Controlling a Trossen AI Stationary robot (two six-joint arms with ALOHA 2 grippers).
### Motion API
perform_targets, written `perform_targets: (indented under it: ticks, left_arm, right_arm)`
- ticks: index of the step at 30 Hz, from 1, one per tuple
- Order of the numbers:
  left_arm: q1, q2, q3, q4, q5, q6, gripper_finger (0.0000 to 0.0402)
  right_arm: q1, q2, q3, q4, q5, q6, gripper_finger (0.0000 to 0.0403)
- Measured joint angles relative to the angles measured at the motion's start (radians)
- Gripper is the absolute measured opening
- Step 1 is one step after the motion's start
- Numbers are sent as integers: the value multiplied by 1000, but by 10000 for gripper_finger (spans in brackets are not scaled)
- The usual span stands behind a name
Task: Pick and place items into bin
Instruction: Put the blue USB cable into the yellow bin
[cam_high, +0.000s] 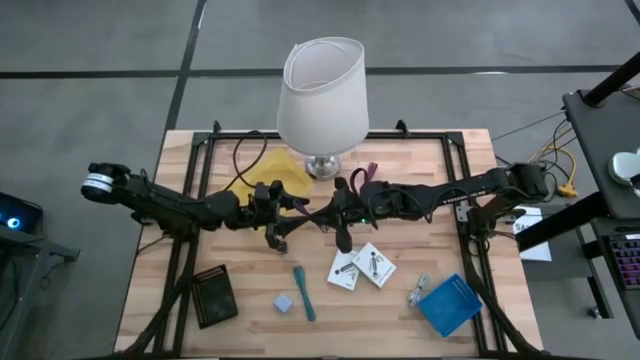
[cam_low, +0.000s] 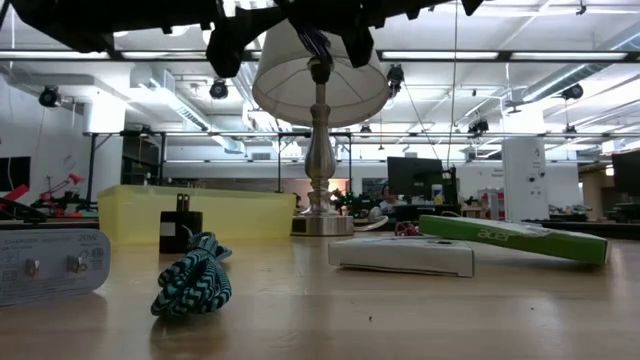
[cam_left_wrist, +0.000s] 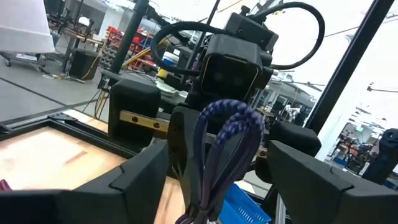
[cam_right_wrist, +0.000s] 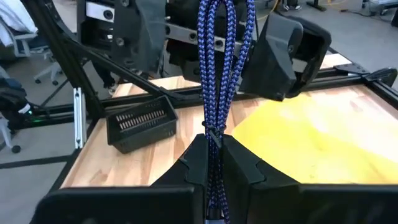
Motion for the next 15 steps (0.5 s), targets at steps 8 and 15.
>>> perform_targets:
  ticks: [8,15]
  left_arm:
    - [0,-1,0,0,0,97,129]
    - [2,-1,0,-1,60,174,12]
  right_arm:
    - [0,0,0,-3,0,-1,15]
    - [2,0,0,-7,-5,-2,16]
